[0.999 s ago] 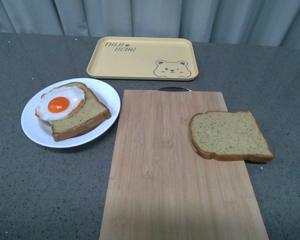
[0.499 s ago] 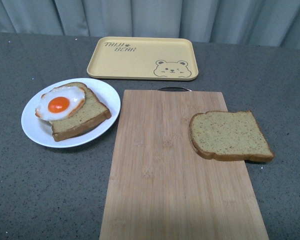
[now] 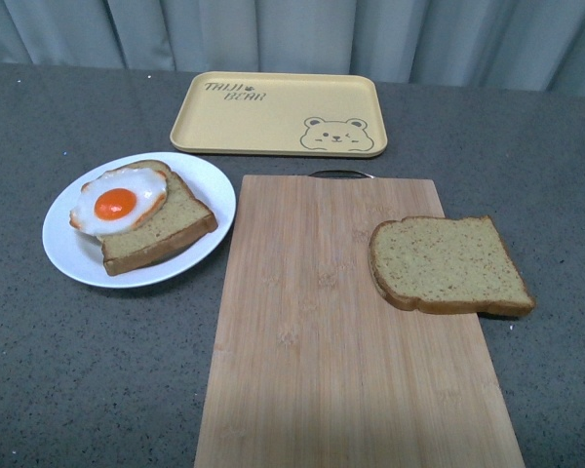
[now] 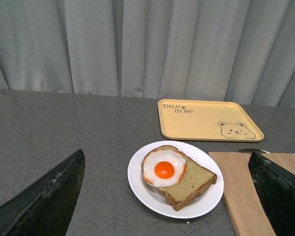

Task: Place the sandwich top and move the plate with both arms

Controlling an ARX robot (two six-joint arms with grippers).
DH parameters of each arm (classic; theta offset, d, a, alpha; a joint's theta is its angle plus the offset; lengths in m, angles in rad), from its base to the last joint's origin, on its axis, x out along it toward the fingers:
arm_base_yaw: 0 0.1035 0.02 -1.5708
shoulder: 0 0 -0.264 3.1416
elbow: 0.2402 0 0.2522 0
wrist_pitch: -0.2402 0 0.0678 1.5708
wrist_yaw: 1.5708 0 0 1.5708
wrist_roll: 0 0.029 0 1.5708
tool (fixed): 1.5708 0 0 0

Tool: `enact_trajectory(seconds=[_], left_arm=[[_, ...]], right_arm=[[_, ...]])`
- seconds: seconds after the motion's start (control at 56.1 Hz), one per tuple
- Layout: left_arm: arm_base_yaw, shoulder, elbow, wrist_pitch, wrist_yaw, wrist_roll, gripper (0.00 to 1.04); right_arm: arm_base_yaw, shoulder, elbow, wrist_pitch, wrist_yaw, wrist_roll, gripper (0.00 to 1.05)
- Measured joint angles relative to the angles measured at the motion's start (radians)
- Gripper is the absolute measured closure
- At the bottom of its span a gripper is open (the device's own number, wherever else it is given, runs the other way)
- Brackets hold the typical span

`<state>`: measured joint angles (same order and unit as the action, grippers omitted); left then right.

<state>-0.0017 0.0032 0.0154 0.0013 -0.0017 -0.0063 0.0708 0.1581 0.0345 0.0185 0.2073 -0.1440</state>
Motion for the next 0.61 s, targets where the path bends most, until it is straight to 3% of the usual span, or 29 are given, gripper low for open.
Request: enact_trajectory(seconds=[0.143,0.285,0.607], left_arm=[[0.000,0.000,0.000,0.000,0.002,0.000,0.07],[0.000,0.000,0.000,0.000,0.002,0.000,0.07],[0.000,0.000,0.000,0.000,0.002,0.000,0.07]], right_arm=[[-0.056,0.394,0.060,0.253,-0.107,-0.027,0.09],[-0.150,0.808,0.194,0.401,-0.313,0.058,0.09],[-0.225,1.405,0.484,0.286,-0.627,0.217,0.09]])
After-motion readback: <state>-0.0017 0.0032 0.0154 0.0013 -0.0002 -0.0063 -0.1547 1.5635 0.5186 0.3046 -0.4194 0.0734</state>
